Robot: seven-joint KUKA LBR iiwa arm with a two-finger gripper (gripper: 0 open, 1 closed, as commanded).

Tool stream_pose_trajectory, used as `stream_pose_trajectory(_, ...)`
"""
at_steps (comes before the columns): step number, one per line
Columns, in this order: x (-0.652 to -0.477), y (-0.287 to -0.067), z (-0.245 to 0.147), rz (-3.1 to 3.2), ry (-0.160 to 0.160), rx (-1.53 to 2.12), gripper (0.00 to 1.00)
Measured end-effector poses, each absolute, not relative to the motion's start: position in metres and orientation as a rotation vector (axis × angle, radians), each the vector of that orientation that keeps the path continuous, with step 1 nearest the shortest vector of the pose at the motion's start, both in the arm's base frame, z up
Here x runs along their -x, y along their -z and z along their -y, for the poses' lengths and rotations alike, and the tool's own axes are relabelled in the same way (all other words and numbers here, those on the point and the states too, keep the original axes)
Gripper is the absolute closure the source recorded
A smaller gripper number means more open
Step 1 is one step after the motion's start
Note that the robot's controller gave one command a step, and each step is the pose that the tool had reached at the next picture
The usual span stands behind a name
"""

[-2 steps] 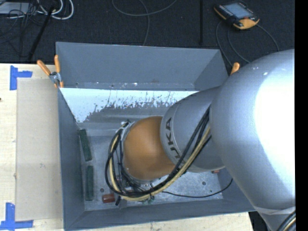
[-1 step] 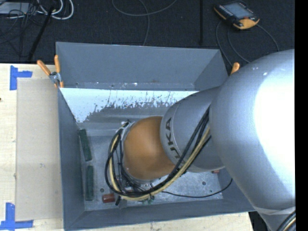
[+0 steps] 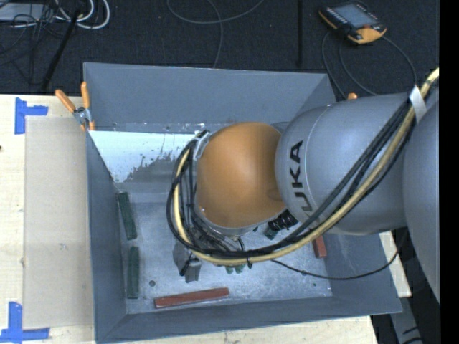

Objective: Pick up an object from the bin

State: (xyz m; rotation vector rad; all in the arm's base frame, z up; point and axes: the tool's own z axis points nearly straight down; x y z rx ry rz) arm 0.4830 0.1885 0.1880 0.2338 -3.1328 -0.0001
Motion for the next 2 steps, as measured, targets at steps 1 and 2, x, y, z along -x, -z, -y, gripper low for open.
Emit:
stream_pose_trajectory(1,-0.4830,-0.1880,-0.1883,3.133,0.000,-0.231,0.00)
stream_pose_trajectory(2,-0.4829,-0.1880,-0.1883,3.133,0.001,-0.231,0.00)
